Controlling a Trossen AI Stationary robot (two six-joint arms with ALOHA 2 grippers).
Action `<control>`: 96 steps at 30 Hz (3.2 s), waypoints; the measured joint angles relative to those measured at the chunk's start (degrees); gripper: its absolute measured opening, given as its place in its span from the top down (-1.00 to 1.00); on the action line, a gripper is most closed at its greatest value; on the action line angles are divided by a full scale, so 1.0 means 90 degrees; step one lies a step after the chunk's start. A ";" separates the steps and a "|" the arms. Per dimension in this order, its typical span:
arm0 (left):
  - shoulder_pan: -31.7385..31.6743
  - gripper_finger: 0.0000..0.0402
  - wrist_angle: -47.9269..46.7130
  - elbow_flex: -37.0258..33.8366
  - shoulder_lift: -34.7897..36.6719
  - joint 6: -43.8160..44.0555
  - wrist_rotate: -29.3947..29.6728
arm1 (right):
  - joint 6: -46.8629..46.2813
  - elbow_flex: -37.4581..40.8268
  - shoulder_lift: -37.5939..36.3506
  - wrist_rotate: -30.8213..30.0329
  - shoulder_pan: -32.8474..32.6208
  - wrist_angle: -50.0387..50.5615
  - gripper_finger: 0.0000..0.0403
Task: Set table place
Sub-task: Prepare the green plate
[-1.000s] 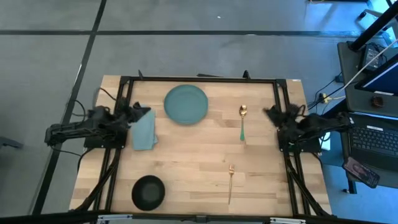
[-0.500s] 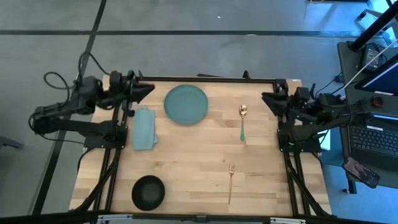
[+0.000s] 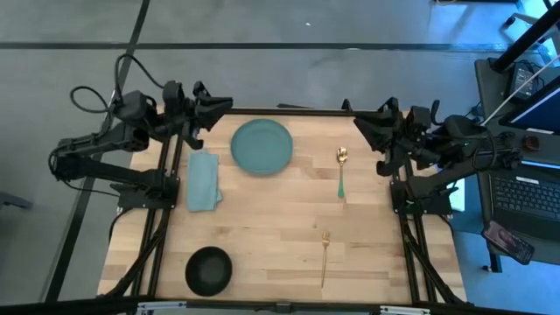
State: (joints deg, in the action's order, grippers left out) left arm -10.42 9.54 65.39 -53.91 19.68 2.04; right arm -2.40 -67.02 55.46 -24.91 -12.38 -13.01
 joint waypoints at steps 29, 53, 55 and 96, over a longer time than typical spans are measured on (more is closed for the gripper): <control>0.0080 0.59 0.0210 -0.0010 -0.0927 -0.0092 -0.0002 | 0.0281 -0.0105 0.0751 0.0002 0.0000 0.0235 0.58; -0.0175 0.52 -0.0433 -0.0016 -0.2449 0.0661 0.0628 | -0.0582 -0.0105 0.0746 0.0002 -0.0002 0.0614 0.58; -0.0391 0.58 -0.0855 -0.0008 -0.2602 0.0600 0.0590 | -0.0689 -0.0105 0.0746 0.0002 -0.0002 0.0655 0.58; -0.0065 0.35 -0.3461 0.0051 -0.6090 -0.0250 0.0553 | -0.0877 -0.0105 0.0756 0.0003 -0.0002 0.1065 0.58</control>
State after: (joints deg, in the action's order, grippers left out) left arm -11.00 -21.61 65.84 -108.72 17.43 7.02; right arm -10.29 -67.96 62.26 -24.88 -12.40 -3.42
